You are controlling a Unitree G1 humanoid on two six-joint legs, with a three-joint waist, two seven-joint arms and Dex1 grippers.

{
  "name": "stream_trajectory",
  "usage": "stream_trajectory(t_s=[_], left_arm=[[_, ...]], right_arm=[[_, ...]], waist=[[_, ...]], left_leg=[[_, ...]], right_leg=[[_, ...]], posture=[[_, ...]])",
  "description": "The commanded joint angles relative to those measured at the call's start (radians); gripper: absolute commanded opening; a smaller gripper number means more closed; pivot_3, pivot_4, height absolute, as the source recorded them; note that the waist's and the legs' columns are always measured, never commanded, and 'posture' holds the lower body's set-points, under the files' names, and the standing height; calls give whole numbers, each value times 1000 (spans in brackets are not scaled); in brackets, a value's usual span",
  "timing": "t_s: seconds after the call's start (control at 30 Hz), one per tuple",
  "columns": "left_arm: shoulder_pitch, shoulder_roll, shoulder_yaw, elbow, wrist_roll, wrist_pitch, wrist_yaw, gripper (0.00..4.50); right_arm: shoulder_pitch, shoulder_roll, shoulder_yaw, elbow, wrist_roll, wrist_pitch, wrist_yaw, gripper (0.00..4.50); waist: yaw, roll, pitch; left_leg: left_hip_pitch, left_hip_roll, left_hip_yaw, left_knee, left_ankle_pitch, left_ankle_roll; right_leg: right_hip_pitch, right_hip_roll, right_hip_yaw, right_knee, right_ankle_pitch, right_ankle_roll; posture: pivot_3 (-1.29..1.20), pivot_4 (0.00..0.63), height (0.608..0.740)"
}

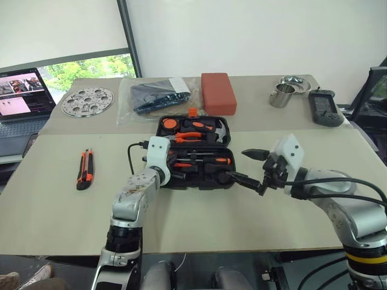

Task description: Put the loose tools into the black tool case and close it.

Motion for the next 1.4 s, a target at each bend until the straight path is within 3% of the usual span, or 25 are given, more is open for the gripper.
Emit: stream_trajectory(t_s=[0.03, 0.37, 0.73, 0.87, 1.03, 1.17, 1.4], left_arm=[[48, 4, 0, -35, -5, 75, 18, 11], [102, 0, 26, 31, -6, 165, 31, 11], [67, 12, 46, -34, -45, -131, -51, 11], [26, 123, 50, -78, 26, -193, -39, 11], [-43, 198, 138, -120, 27, -148, 4, 11], [47, 237, 229, -198, 83, -45, 90, 1053], [198, 368, 353, -154, 161, -98, 119, 3576]], right_arm=[[-3, -2, -18, -30, 13, -11, -2, 4500], [-8, -1, -11, -28, 12, -11, 0, 4500], [-12, 4, -14, -24, 16, -16, 2, 4500], [-29, 14, -13, -12, 31, -19, 17, 4500], [-78, 39, 9, 18, 57, -23, 60, 4500], [-132, 68, 46, 48, 69, -32, 95, 4500], [-202, 117, 83, 115, 57, -65, 145, 4500]], waist=[[0, 0, 0], [-3, 2, -1], [-1, 1, -1], [-3, 1, -1], [0, 0, 1], [-5, 0, 0], [1, -3, 2]], left_leg=[[0, 0, 0, 0, 0, 0], [2, 0, 0, 0, -1, 1], [4, 0, 0, 0, -2, 1], [-1, 0, 0, 0, -2, 1], [-2, 0, -1, -1, -2, 1], [-1, 0, 0, -1, -3, 2], [-2, 4, 0, -3, -2, -1]], right_leg=[[0, 0, 0, 0, 0, 0], [2, -1, 0, 1, 0, 0], [2, -1, 0, 2, 0, 1], [-1, 0, 0, 1, 0, 1], [-2, 0, 0, -1, 0, 1], [-1, -1, 1, -2, 0, 1], [-4, 1, 0, -1, 0, 1]], posture=[[0, 150, 740], [0, 150, 740], [0, 150, 740], [0, 150, 740], [0, 150, 740], [0, 150, 740], [0, 150, 740]])
